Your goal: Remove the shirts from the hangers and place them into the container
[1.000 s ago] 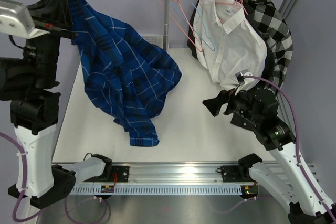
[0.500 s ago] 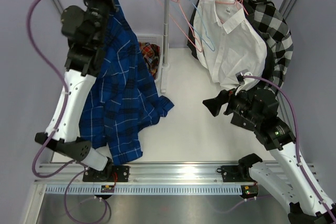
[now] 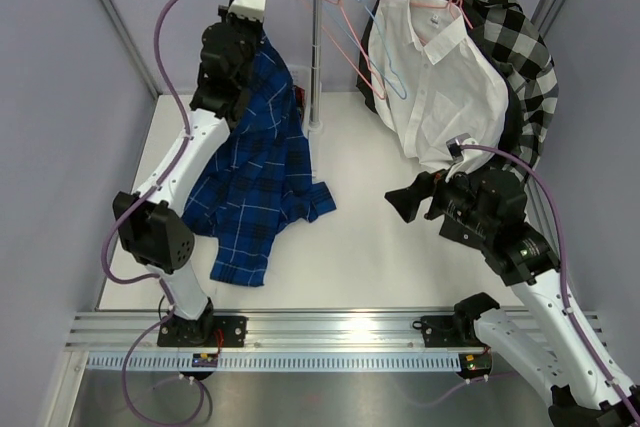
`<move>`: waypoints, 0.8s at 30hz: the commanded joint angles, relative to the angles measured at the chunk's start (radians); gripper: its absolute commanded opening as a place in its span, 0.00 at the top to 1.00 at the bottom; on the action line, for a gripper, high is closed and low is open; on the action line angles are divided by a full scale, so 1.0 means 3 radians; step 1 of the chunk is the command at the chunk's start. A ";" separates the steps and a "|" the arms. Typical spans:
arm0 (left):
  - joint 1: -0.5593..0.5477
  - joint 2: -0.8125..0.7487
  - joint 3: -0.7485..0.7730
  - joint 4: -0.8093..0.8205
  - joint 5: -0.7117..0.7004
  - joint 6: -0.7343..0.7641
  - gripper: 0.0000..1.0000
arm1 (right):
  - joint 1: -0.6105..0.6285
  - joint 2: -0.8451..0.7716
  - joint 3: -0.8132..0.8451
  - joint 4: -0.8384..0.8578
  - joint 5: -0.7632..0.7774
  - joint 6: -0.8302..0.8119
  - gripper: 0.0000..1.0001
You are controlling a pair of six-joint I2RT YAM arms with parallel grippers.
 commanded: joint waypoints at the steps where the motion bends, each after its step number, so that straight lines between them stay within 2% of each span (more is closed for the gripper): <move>1: 0.0054 0.0182 -0.0515 0.0361 -0.0379 -0.0243 1.00 | -0.0008 -0.0005 -0.0033 0.0191 -0.0084 -0.0033 0.01; 5: 0.0065 0.0350 -0.1098 0.0290 -0.0502 -0.0805 1.00 | -0.0013 0.0041 -0.0053 0.0212 -0.0104 -0.0018 0.01; 9: 0.0065 0.0591 -0.1325 -0.0063 -0.0477 -0.1363 1.00 | -0.0008 0.0056 -0.0058 0.0217 -0.0105 -0.0013 0.01; 11: 0.0060 0.0820 -0.1280 -0.0409 -0.0467 -0.1562 1.00 | -0.0008 0.0056 -0.0063 0.0217 -0.0084 -0.0003 0.01; 17: 0.0100 0.1378 -0.0682 -0.1520 -0.0385 -0.1864 0.97 | -0.0013 0.0051 -0.0063 0.0186 -0.0053 -0.0003 0.01; 20: 0.0152 0.1486 -0.0482 -0.1735 -0.0227 -0.1952 0.77 | -0.0008 0.0051 -0.0058 0.0181 -0.0043 -0.0008 0.01; 21: 0.0172 0.1375 -0.0487 -0.1726 -0.0226 -0.1982 0.63 | -0.0008 0.0051 -0.0048 0.0171 -0.0048 -0.0008 0.01; 24: 0.0193 0.1104 -0.0466 -0.1725 -0.0211 -0.1932 0.31 | -0.0008 0.0036 -0.0048 0.0166 -0.0048 -0.0013 0.01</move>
